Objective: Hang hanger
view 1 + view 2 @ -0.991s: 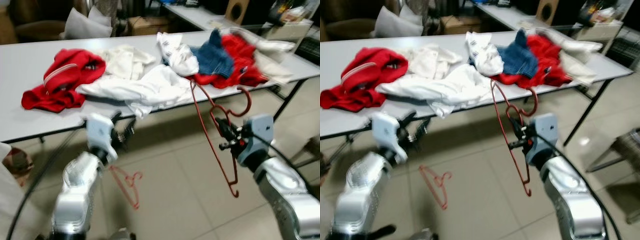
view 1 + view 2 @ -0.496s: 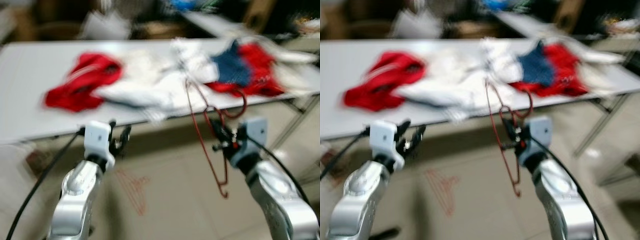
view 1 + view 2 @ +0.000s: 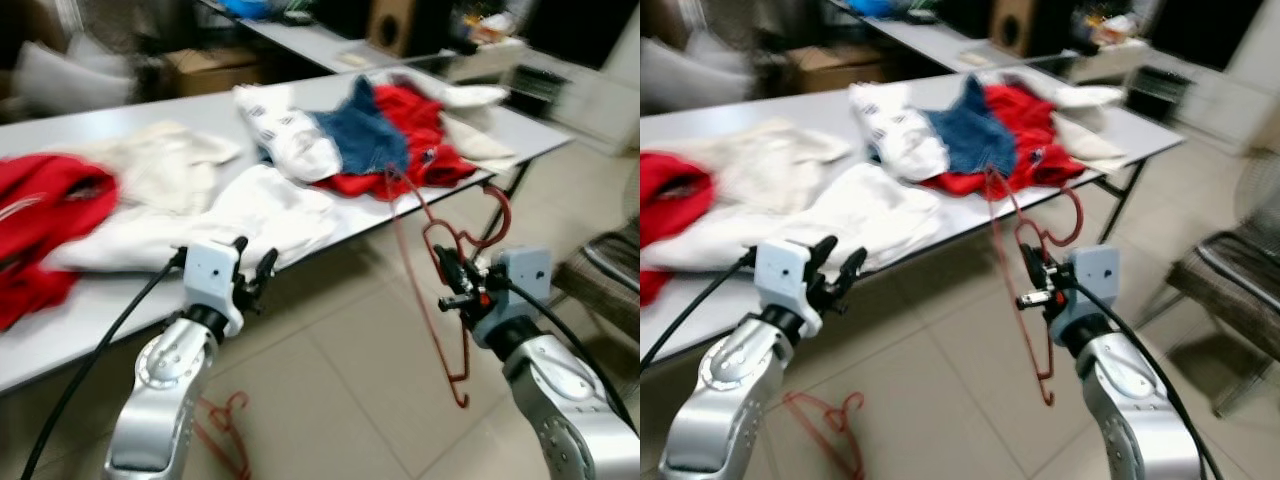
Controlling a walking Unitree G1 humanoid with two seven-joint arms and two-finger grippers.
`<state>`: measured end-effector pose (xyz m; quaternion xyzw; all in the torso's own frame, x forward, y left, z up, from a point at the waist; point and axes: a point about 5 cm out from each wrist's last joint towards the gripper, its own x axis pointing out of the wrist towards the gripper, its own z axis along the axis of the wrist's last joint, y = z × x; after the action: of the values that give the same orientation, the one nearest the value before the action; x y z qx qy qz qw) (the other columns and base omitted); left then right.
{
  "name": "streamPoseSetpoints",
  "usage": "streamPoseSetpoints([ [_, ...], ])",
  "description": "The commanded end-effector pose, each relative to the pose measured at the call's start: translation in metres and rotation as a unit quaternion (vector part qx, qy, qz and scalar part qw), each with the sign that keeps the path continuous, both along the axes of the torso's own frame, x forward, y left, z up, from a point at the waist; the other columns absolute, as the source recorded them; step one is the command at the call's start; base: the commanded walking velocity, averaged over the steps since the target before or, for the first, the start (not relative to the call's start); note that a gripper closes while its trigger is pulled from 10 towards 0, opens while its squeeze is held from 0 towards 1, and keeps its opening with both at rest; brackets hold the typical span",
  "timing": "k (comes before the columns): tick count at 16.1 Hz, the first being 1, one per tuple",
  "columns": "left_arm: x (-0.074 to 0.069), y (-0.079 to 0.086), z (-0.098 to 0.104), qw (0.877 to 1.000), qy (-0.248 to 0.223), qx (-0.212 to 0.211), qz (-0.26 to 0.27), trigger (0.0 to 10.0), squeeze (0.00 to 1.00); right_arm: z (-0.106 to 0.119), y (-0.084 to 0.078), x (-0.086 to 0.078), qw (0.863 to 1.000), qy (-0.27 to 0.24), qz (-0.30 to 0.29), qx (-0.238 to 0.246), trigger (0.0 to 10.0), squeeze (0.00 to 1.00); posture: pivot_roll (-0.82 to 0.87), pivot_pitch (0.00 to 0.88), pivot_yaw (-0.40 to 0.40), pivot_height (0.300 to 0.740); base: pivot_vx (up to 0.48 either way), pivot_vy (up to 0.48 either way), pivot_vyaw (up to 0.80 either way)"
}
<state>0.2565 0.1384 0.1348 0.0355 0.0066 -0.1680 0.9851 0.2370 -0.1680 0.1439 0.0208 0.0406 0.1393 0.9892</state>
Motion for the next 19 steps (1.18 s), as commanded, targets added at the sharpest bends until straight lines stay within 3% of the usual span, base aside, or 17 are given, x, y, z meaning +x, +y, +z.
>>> streamPoseSetpoints([
  [1, 0.002, -0.011, 0.005, 1.0, -0.008, 0.004, -0.02, 10.0, 0.0, 0.004, -0.004, 0.0, 1.0, -0.01, 0.007, -0.015, 10.0, 0.0, -0.11, 0.0, -0.038, 0.71, 0.431, 0.0, 0.0],
  [4, 0.003, -0.007, 0.004, 1.0, 0.004, -0.026, 0.005, 10.0, 0.0, 0.004, -0.003, 0.0, 1.0, -0.008, 0.018, -0.017, 10.0, 0.0, -0.11, 0.0, -0.036, 0.71, 0.129, 0.0, 0.0],
  [5, 0.005, -0.003, 0.004, 0.999, 0.01, -0.038, 0.022, 10.0, 0.0, 0.004, -0.003, 0.002, 0.999, -0.012, 0.022, -0.048, 10.0, 0.0, -0.1, 0.0, -0.037, 0.71, 0.0, 0.0, 0.0],
  [7, 0.007, -0.001, 0.004, 0.999, 0.008, -0.022, 0.032, 10.0, 0.0, 0.005, -0.005, 0.008, 0.997, -0.017, 0.018, -0.07, 10.0, 0.0, -0.1, 0.0, -0.039, 0.71, 0.0, 0.0, 0.8],
  [11, 0.009, -0.003, 0.006, 0.999, 0.003, -0.017, 0.036, 10.0, 0.0, 0.008, -0.008, 0.012, 0.998, -0.022, 0.015, -0.062, 10.0, 0.0, -0.1, 0.0, -0.039, 0.71, 0.0, -0.48, 0.8],
  [13, 0.01, -0.004, 0.007, 0.999, 0.0, -0.009, 0.032, 10.0, 0.0, 0.008, -0.01, 0.011, 0.999, -0.021, 0.009, -0.036, 10.0, 0.0, -0.1, 0.0, -0.039, 0.71, 0.0, -0.444, 0.0],
  [19, 0.013, -0.009, 0.003, 0.999, 0.015, -0.024, 0.023, 10.0, 0.0, 0.005, -0.015, 0.009, 0.999, -0.009, 0.001, -0.034, 10.0, 0.0, -0.1, 0.0, -0.039, 0.71, 0.0, 0.0, -0.13],
])
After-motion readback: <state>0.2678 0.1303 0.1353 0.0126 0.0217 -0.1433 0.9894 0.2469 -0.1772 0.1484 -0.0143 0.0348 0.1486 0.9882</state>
